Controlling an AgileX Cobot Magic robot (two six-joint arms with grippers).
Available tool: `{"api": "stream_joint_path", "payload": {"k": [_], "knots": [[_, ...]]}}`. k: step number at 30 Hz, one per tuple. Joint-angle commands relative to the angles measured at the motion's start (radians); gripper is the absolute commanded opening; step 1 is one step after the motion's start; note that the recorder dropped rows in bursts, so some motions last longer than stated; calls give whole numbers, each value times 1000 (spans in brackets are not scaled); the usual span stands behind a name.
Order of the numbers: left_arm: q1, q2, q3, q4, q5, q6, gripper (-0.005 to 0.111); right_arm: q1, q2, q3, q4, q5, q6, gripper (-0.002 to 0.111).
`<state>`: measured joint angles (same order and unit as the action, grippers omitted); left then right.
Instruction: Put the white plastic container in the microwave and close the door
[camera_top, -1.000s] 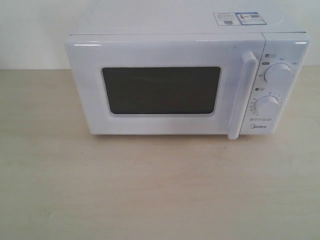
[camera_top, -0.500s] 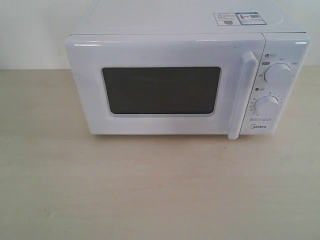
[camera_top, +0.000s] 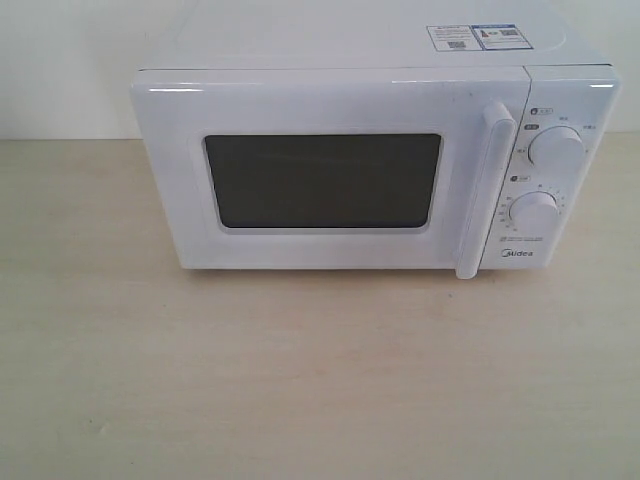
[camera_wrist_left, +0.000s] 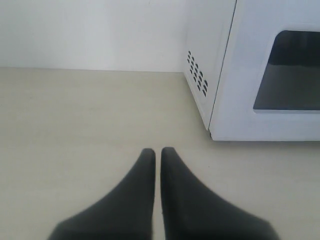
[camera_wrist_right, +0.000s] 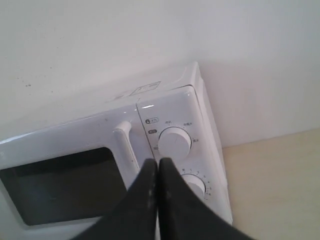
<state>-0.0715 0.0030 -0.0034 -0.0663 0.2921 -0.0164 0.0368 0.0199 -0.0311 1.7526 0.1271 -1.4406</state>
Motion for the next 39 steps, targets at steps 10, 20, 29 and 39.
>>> {"api": "stream_joint_path", "payload": {"k": [10, 20, 29, 39], "knots": [[-8, -3, 3, 3, 0, -9, 4, -16, -20, -89, -8, 33, 21, 0], [-8, -3, 3, 3, 0, -9, 4, -16, -20, -99, -1120, 27, 1081, 0], [-8, -3, 3, 3, 0, -9, 4, -16, -20, -13, -1839, 40, 1742, 0], [-8, -3, 3, 3, 0, -9, 4, -16, -20, 31, -1839, 67, 1736, 0]]}}
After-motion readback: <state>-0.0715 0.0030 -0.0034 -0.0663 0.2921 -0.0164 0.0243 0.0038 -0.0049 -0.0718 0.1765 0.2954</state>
